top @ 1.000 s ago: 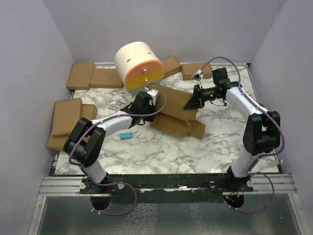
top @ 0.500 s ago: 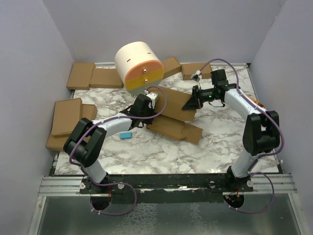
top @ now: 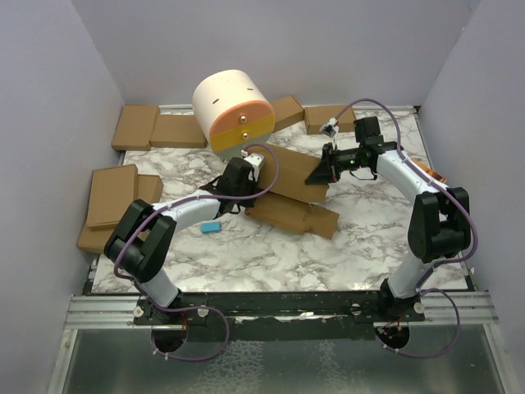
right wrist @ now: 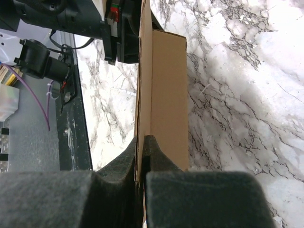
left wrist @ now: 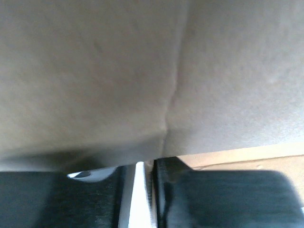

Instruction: Fold the paper box

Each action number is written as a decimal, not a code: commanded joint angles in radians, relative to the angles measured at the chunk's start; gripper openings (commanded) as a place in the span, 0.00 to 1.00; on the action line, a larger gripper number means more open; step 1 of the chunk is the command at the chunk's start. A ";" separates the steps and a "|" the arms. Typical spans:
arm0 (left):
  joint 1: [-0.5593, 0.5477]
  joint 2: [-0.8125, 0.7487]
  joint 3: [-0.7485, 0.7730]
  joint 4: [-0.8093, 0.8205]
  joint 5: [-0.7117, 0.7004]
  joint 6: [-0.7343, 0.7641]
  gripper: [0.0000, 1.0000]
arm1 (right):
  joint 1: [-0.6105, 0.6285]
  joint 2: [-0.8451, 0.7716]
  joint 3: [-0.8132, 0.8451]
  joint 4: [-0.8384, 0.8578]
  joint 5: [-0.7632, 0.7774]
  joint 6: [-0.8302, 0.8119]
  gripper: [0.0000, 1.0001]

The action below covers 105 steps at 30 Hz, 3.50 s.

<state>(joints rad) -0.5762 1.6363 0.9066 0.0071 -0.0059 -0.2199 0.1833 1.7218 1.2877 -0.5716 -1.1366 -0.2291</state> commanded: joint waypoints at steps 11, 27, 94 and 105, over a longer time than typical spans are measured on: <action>0.004 -0.101 -0.008 -0.057 -0.050 -0.049 0.41 | -0.005 -0.036 -0.021 0.039 0.037 0.005 0.01; -0.012 -0.087 -0.053 -0.044 -0.047 -0.096 0.44 | -0.006 -0.035 -0.028 0.047 0.035 0.007 0.01; -0.042 -0.280 -0.185 0.025 -0.030 -0.070 0.51 | -0.012 -0.028 -0.038 0.021 0.008 -0.047 0.01; -0.036 -0.274 -0.221 0.106 -0.013 -0.088 0.49 | -0.012 -0.023 -0.034 -0.011 -0.028 -0.100 0.01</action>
<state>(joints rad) -0.6212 1.3888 0.7105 0.0402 -0.0479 -0.2966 0.1753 1.7218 1.2564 -0.5571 -1.1080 -0.2798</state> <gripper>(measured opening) 0.487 0.016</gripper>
